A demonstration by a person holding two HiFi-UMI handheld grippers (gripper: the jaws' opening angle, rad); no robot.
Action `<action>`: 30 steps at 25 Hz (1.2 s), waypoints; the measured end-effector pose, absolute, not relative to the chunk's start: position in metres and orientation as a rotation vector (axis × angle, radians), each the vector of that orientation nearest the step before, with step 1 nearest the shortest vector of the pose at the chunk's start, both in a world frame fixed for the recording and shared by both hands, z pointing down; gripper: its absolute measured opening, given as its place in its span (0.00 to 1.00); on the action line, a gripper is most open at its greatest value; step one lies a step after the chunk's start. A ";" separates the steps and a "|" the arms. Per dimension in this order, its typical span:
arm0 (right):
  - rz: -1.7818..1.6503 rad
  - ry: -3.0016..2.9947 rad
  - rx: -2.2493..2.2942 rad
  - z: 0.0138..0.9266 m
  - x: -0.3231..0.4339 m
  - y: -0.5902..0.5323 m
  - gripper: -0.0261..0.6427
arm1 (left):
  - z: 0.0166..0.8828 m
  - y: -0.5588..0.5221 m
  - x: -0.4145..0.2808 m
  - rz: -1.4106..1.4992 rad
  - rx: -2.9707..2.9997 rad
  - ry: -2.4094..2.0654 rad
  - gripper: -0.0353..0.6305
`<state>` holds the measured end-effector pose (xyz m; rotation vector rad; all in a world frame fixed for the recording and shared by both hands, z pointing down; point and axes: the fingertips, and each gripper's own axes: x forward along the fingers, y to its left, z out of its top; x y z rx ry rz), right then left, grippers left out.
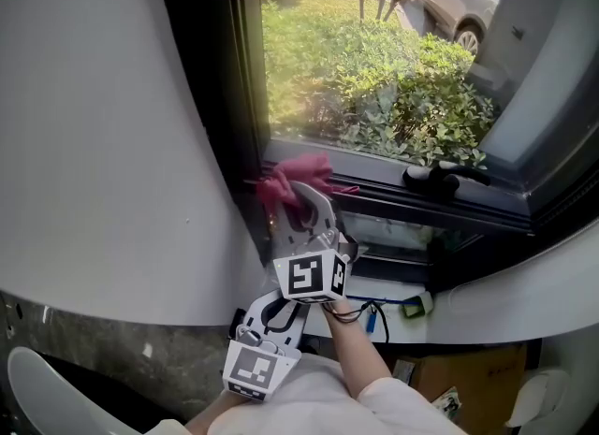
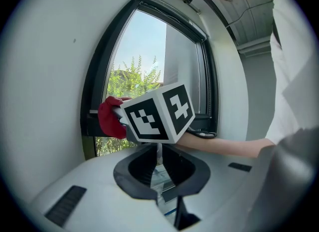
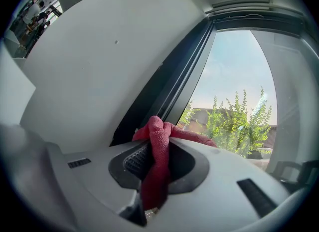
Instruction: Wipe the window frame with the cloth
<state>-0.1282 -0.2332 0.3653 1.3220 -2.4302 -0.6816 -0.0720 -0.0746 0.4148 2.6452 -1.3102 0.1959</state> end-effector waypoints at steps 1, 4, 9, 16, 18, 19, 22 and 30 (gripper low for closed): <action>-0.679 -2.430 1.326 0.365 -0.127 -0.233 0.15 | 0.415 -0.074 -0.071 0.195 2.646 -1.307 0.12; -0.675 -2.428 1.338 0.365 -0.124 -0.233 0.15 | 0.415 -0.074 -0.070 0.192 2.645 -1.302 0.12; -0.671 -2.426 1.348 0.365 -0.122 -0.234 0.15 | 0.414 -0.074 -0.069 0.196 2.647 -1.302 0.12; -0.674 -2.425 1.351 0.366 -0.120 -0.233 0.15 | 0.415 -0.074 -0.067 0.192 2.657 -1.299 0.12; -0.671 -2.425 1.349 0.366 -0.119 -0.233 0.15 | 0.416 -0.073 -0.066 0.196 2.648 -1.294 0.12; -0.672 -2.425 1.348 0.366 -0.118 -0.233 0.15 | 0.416 -0.073 -0.065 0.198 2.647 -1.293 0.12; -0.678 -2.426 1.349 0.365 -0.117 -0.232 0.15 | 0.416 -0.073 -0.064 0.198 2.651 -1.291 0.12; -0.683 -2.430 1.345 0.364 -0.113 -0.231 0.15 | 0.416 -0.072 -0.059 0.204 2.648 -1.286 0.12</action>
